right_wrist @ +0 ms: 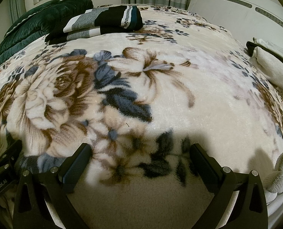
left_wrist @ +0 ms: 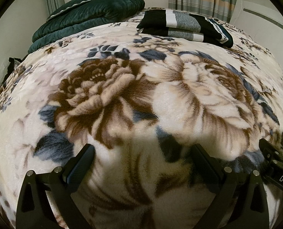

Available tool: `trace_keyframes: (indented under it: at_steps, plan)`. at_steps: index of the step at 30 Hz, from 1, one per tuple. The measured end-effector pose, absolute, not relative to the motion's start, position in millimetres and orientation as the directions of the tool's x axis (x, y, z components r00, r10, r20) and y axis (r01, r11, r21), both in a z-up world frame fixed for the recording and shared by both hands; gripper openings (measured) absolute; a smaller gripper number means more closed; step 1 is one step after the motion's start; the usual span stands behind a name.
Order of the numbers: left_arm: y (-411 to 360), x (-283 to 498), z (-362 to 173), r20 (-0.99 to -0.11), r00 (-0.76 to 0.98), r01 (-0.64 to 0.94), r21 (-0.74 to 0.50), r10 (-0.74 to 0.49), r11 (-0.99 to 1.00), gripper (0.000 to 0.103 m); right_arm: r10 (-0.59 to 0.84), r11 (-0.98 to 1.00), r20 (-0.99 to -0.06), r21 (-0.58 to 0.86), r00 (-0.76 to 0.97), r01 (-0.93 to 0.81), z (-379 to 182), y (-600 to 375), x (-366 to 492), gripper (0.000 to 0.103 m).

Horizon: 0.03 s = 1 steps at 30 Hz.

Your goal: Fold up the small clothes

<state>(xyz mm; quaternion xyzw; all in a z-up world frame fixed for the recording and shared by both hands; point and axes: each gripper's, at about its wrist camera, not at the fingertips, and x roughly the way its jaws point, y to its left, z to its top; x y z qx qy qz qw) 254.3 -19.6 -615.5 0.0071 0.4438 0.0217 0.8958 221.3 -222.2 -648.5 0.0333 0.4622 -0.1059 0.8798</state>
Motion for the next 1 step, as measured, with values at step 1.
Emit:
trace_keyframes:
  at_steps: [1]
  plan:
    - [-19.0,254.5,-615.7,-0.795,0.605,-0.033,0.030,0.043,0.999,0.103,-0.156,0.975,-0.820,-0.039,0.550,0.217,-648.6,-222.2,221.3,0.103]
